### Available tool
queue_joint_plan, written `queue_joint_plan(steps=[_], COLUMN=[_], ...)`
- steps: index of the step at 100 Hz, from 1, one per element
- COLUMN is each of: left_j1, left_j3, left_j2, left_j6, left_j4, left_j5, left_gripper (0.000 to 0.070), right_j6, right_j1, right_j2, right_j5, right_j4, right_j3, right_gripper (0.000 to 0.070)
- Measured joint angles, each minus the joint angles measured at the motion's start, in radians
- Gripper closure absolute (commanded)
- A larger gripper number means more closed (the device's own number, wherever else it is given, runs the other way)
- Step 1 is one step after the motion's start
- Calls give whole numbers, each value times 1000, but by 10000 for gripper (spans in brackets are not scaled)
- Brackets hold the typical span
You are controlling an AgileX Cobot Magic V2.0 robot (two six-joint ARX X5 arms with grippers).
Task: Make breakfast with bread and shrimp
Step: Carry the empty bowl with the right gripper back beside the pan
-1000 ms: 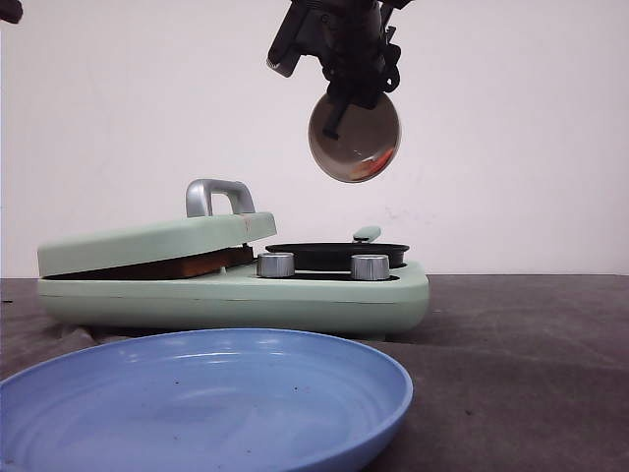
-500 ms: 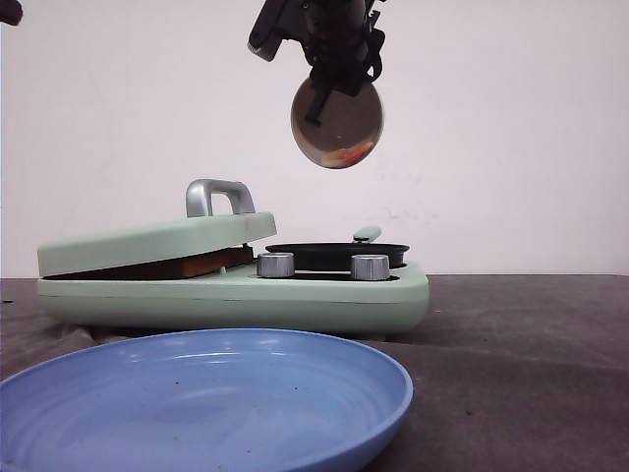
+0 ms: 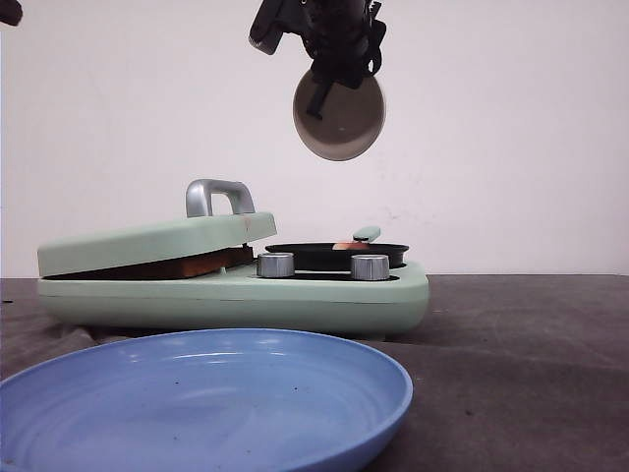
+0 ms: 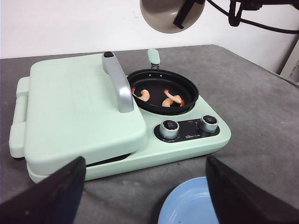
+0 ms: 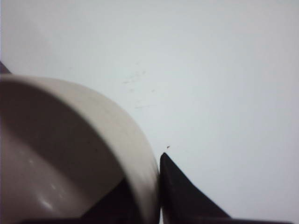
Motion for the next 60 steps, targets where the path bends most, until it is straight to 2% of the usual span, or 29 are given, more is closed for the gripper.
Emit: queue_joint_plan(steps=[13,27,37,60], left_j1=[0,0,0,0], left_j3=[0,0,0,0], left_j2=[0,0,0,0], left_j6=[0,0,0,0], left_j4=[0,0,-1,-3], left_j5=[0,0,0,0], left_gripper=[265,265,265,265], right_j6=[38,116,198,432], right_j1=[-1,-2,-7,-36], right_j2=[0,0,0,-24], right_j5=[14,47,67,56], right_j4=[-18,-121,-224,-460], right_j3=[0,0,0,0], right_gripper=[700,700,700,700])
